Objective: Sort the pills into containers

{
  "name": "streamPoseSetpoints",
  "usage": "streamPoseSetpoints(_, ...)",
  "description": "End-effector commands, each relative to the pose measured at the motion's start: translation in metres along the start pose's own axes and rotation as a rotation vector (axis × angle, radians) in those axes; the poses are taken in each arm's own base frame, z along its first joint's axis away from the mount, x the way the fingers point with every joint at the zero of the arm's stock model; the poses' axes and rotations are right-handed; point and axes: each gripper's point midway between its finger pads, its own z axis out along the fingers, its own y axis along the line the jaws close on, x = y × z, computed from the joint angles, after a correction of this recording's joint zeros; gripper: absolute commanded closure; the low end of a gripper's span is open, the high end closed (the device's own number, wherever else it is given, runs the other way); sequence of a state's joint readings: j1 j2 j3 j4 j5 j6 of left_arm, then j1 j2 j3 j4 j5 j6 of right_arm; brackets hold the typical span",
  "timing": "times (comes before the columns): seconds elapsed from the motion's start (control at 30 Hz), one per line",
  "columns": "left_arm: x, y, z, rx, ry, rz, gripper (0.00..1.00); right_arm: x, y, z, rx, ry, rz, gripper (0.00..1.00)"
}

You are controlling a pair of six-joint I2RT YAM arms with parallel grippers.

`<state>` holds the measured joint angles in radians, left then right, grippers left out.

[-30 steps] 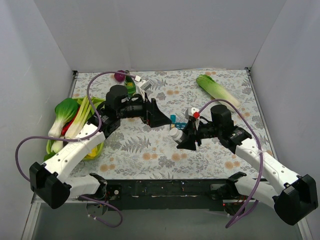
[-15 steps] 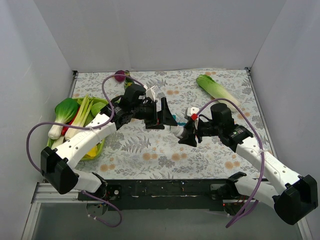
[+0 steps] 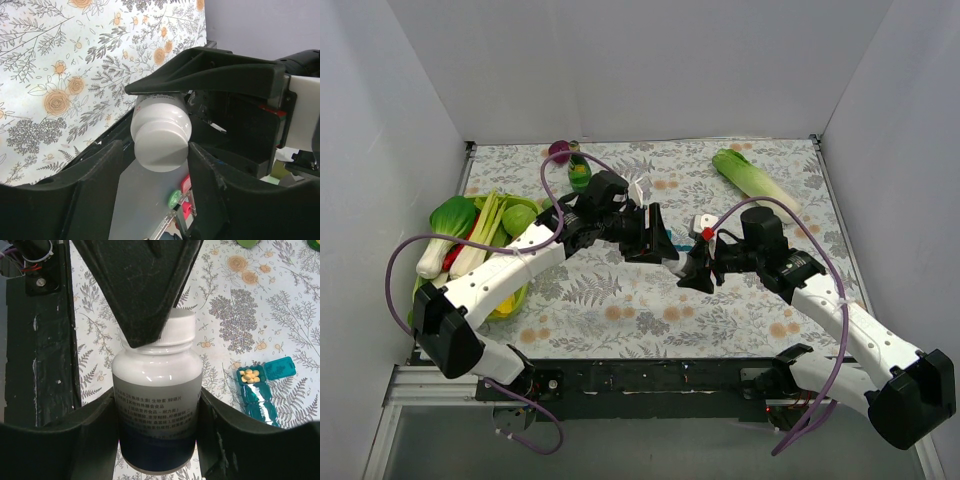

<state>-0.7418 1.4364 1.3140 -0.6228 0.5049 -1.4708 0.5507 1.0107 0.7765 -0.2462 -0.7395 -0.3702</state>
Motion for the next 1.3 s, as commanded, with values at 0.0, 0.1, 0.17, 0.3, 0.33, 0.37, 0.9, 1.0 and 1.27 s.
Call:
streamPoseSetpoints(0.0,-0.006,-0.011,-0.004,0.017,-0.017,0.027,0.52,-0.011,0.0,-0.003,0.001,-0.023,-0.028,0.99)
streamPoseSetpoints(0.1,-0.005,-0.011,-0.001,0.019,0.0,0.036,0.64,-0.01,0.0,-0.003,0.0,-0.022,-0.026,0.99)
streamPoseSetpoints(0.17,-0.003,-0.011,0.0,0.027,0.016,0.058,0.67,-0.011,0.001,-0.003,-0.004,-0.023,-0.025,0.99)
streamPoseSetpoints(0.3,0.009,-0.017,-0.002,0.109,0.062,0.151,0.7,-0.013,0.006,-0.003,-0.031,-0.035,-0.011,0.99)
streamPoseSetpoints(0.33,0.01,-0.023,-0.004,0.15,0.067,0.181,0.71,-0.016,0.01,-0.002,-0.049,-0.047,0.005,0.99)
streamPoseSetpoints(0.37,0.014,-0.022,-0.007,0.168,0.066,0.239,0.71,-0.017,0.012,-0.002,-0.061,-0.052,0.016,0.99)
streamPoseSetpoints(0.9,0.049,-0.045,-0.052,0.527,0.083,0.794,0.51,-0.025,0.069,0.001,-0.409,-0.188,0.452,0.99)
streamPoseSetpoints(1.0,0.039,-0.045,-0.06,0.507,0.047,0.764,0.29,-0.025,0.065,0.002,-0.385,-0.183,0.407,0.99)
streamPoseSetpoints(1.27,-0.007,-0.041,-0.098,0.321,-0.264,0.658,0.02,-0.016,0.054,0.001,-0.295,-0.142,0.254,0.99)
